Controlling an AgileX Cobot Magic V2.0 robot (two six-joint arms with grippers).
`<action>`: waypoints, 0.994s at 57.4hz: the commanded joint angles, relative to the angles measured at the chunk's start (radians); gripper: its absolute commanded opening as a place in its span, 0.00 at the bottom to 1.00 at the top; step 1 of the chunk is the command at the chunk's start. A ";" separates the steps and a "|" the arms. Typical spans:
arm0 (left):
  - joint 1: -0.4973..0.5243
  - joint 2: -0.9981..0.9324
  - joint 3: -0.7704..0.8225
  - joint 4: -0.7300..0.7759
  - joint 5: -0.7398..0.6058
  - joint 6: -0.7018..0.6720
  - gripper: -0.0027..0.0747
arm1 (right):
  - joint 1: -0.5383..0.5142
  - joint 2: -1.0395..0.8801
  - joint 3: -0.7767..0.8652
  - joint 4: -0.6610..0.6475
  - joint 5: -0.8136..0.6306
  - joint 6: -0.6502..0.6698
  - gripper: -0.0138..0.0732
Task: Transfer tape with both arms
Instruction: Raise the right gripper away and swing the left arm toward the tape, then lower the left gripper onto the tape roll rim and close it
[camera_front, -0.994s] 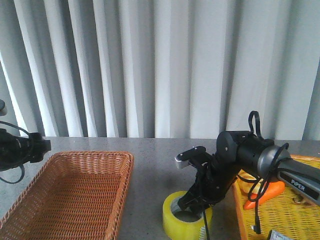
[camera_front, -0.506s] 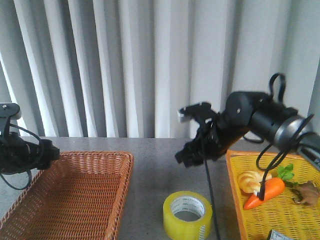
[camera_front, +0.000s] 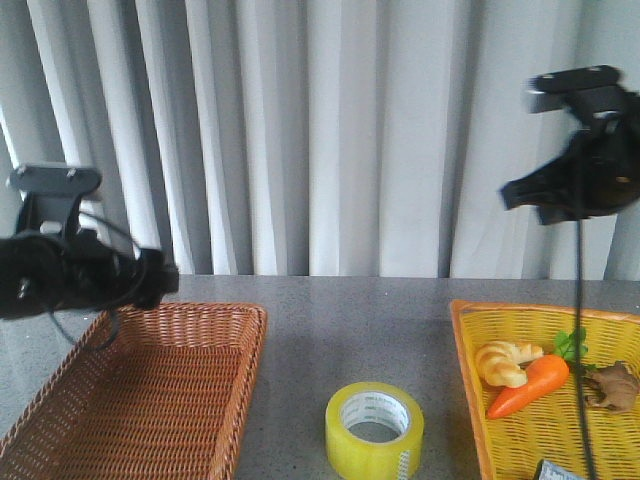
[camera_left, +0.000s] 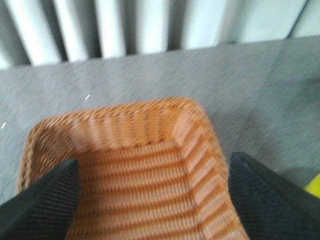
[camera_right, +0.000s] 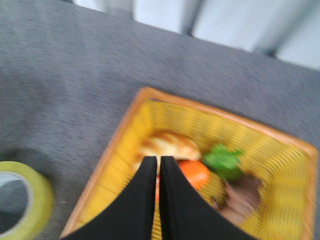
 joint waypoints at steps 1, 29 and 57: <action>-0.056 -0.011 -0.112 -0.006 -0.040 0.001 0.78 | -0.050 -0.087 0.024 -0.022 -0.039 0.025 0.15; -0.272 0.446 -0.647 -0.028 0.296 0.046 0.78 | -0.071 -0.093 0.042 -0.042 0.012 0.036 0.15; -0.282 0.662 -0.802 -0.190 0.421 0.044 0.78 | -0.071 -0.093 0.042 -0.042 0.016 0.036 0.15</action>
